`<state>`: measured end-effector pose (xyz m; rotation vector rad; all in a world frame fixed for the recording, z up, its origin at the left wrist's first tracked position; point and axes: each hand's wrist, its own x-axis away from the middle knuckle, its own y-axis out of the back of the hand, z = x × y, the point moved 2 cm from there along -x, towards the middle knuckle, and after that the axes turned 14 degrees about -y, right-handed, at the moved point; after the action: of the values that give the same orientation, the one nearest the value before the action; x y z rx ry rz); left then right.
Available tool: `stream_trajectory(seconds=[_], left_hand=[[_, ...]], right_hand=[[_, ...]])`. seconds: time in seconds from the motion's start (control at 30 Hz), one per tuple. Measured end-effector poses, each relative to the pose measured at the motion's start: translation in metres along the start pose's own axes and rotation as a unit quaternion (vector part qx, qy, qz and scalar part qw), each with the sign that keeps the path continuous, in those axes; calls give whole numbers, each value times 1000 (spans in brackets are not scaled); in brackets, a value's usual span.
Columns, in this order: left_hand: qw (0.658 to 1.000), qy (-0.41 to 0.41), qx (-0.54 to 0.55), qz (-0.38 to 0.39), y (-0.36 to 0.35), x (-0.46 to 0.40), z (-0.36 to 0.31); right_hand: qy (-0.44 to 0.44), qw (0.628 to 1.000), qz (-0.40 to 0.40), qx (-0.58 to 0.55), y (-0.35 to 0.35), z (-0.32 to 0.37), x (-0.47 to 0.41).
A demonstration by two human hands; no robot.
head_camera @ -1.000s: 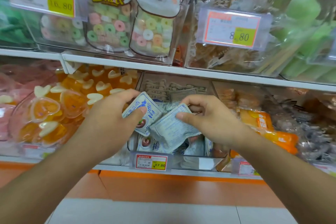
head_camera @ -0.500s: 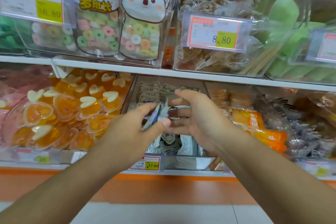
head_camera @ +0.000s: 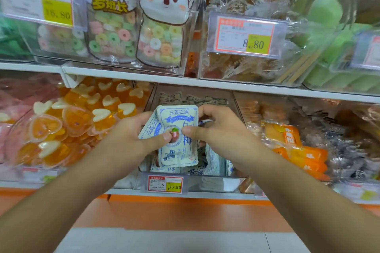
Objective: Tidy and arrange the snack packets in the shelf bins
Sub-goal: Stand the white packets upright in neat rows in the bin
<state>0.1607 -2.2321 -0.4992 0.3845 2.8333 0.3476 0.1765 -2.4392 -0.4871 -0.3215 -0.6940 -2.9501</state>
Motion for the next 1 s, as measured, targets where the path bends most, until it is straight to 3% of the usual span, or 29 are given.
stream_trajectory(seconds=[0.13, 0.2, 0.3, 0.4, 0.5, 0.6, 0.7, 0.83, 0.93, 1.0], left_hand=[[1000, 4, -9, -29, 10, -1, -1], [1000, 3, -25, -4, 12, 0, -5], [990, -26, -130, 44, 8, 3, -11], [957, -62, -279, 50, 7, -1, -8], [919, -78, -383, 55, 5, -4, -7], [900, -89, -417, 87, -4, -3, -8], [865, -95, -473, 134, -11, -6, -5], [830, -40, -520, 197, -13, -10, 5], [818, -44, -522, 239, -8, -9, 21], [824, -90, -507, 236, 0, -9, 30]], right_hand=[[6, 1000, -9, -10, 5, -2, -1], [30, 999, -12, 39, 4, 1, 1], [87, 989, -20, 121, -9, 3, 2], [107, 983, -18, 150, -17, -1, -5], [87, 993, -17, 83, -9, -10, -17], [75, 996, -7, 46, -8, -20, -35], [89, 987, 32, 130, -14, -30, -52], [132, 933, 75, 326, -17, -30, -64], [204, 848, 30, 488, -20, -26, -71], [205, 819, -3, 535, -16, -25, -76]])
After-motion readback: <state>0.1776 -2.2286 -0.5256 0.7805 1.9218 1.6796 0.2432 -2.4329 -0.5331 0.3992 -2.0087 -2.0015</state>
